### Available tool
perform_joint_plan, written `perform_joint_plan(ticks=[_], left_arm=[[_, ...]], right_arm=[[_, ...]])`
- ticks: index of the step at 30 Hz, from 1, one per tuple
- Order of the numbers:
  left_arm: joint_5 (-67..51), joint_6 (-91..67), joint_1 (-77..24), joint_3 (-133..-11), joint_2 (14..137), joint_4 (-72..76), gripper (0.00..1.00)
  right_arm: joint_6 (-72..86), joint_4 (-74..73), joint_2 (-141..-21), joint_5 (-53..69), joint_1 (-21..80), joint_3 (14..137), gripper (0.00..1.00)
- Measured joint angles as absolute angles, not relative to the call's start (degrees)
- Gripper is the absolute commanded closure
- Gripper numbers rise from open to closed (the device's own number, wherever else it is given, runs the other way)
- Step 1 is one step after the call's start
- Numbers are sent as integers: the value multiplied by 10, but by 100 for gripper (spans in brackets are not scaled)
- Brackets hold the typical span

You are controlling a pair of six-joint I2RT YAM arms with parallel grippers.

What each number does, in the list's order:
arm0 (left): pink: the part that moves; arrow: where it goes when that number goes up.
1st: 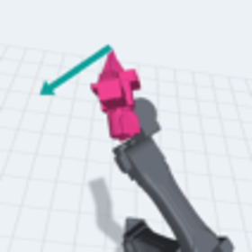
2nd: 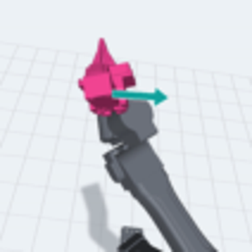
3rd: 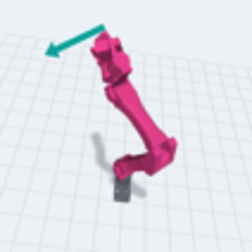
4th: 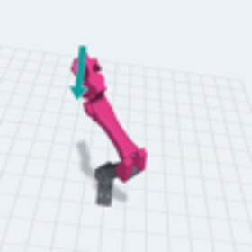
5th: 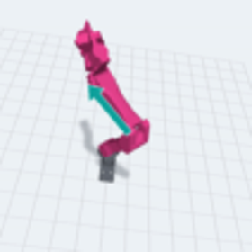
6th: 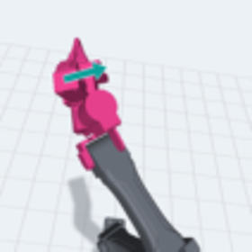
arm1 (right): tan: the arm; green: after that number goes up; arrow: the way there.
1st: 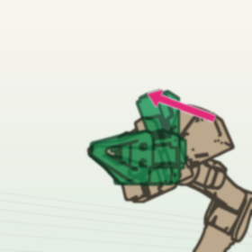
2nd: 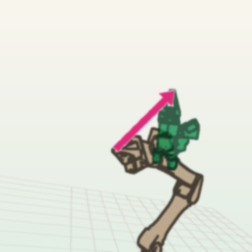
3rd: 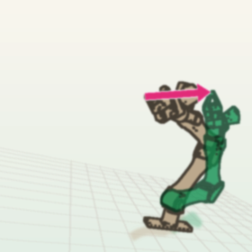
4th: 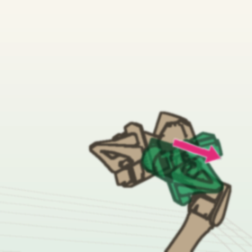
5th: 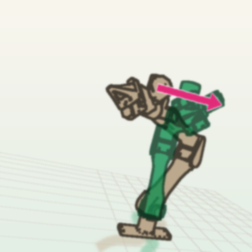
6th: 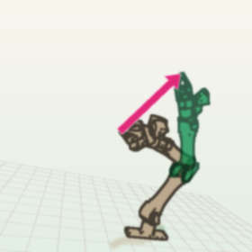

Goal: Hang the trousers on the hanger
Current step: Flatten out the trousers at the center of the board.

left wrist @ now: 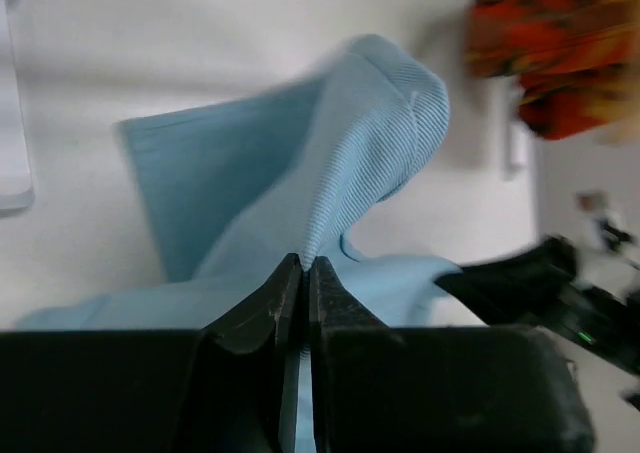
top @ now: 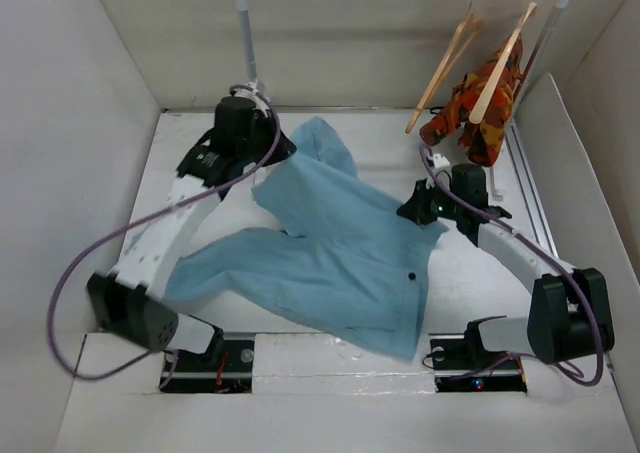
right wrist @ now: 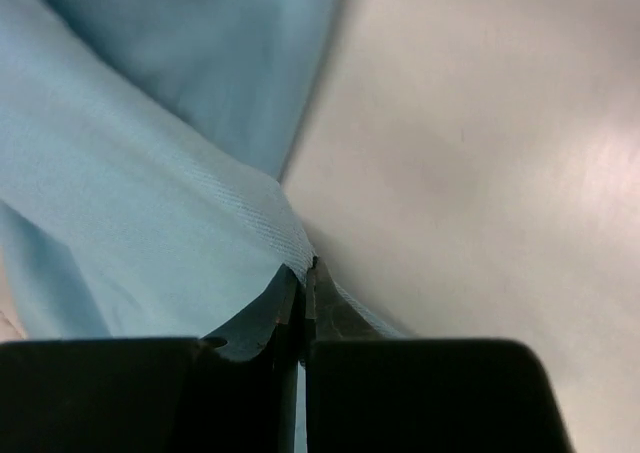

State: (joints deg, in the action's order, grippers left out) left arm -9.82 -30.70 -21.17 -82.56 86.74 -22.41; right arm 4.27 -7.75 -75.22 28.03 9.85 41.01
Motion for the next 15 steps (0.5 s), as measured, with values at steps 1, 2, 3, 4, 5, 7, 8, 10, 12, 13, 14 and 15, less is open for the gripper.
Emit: perform_joint_plan(ticks=[1, 2, 3, 4, 5, 7, 8, 10, 12, 13, 14, 15], left_arm=[[-81, -315, -223, -830, 817, -232, 100], [-62, -322, -239, -839, 775, -246, 100], [-48, -328, -254, -849, 741, -257, 100], [-36, -333, -264, -854, 714, -267, 100], [-21, -338, -268, -858, 696, -279, 100], [31, -348, -266, -861, 682, -301, 42], [39, -348, -258, -861, 683, -300, 42], [63, -344, -244, -860, 711, -293, 14], [59, -340, -234, -860, 752, -285, 7], [52, -335, -235, -861, 778, -280, 6], [41, -330, -236, -861, 805, -274, 6], [31, -325, -240, -861, 838, -272, 6]], right_arm=[[44, -64, -750, 288, 98, 428, 100], [45, -55, -747, 295, 98, 441, 100], [46, -49, -744, 302, 99, 454, 100], [48, -44, -742, 307, 99, 467, 100], [49, -40, -741, 310, 99, 477, 100], [48, -39, -742, 305, 99, 492, 100], [47, -45, -745, 288, 98, 495, 100], [45, -66, -766, 255, 88, 496, 100], [42, -94, -807, 215, 79, 506, 100], [39, -107, -827, 198, 73, 513, 100], [37, -120, -843, 180, 65, 518, 100], [33, -132, -850, 164, 54, 521, 100]])
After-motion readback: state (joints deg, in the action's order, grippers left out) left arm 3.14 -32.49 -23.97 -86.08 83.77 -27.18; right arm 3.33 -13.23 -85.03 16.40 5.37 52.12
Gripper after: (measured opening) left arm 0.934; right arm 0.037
